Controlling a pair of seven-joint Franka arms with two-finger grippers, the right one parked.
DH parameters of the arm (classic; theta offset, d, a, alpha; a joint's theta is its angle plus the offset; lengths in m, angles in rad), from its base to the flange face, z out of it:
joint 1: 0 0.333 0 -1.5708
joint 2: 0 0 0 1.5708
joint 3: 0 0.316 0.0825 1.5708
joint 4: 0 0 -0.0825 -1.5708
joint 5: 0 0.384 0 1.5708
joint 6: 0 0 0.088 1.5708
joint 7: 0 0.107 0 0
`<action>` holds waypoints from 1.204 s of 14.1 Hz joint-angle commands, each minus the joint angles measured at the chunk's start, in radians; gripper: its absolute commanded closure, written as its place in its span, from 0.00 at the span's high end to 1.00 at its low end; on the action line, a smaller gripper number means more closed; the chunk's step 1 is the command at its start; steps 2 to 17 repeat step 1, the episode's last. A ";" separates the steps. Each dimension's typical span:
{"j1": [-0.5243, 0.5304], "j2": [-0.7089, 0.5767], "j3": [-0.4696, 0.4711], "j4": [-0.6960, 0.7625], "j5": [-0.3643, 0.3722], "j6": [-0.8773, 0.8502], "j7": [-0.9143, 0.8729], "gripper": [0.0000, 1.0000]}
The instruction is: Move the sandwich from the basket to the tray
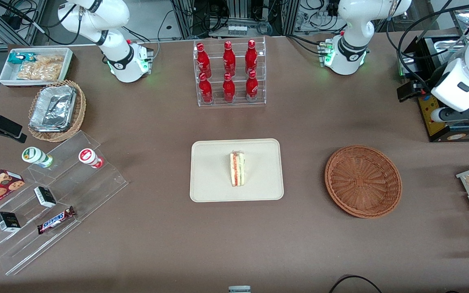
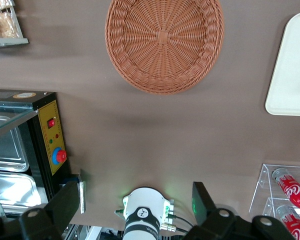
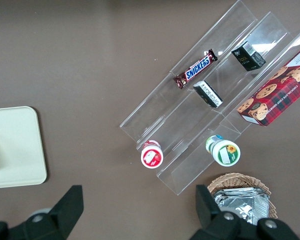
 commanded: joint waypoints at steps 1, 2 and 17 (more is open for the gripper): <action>0.023 -0.029 -0.013 -0.032 -0.013 0.024 0.010 1.00; 0.023 -0.029 -0.013 -0.032 -0.013 0.024 0.010 1.00; 0.023 -0.029 -0.013 -0.032 -0.013 0.024 0.010 1.00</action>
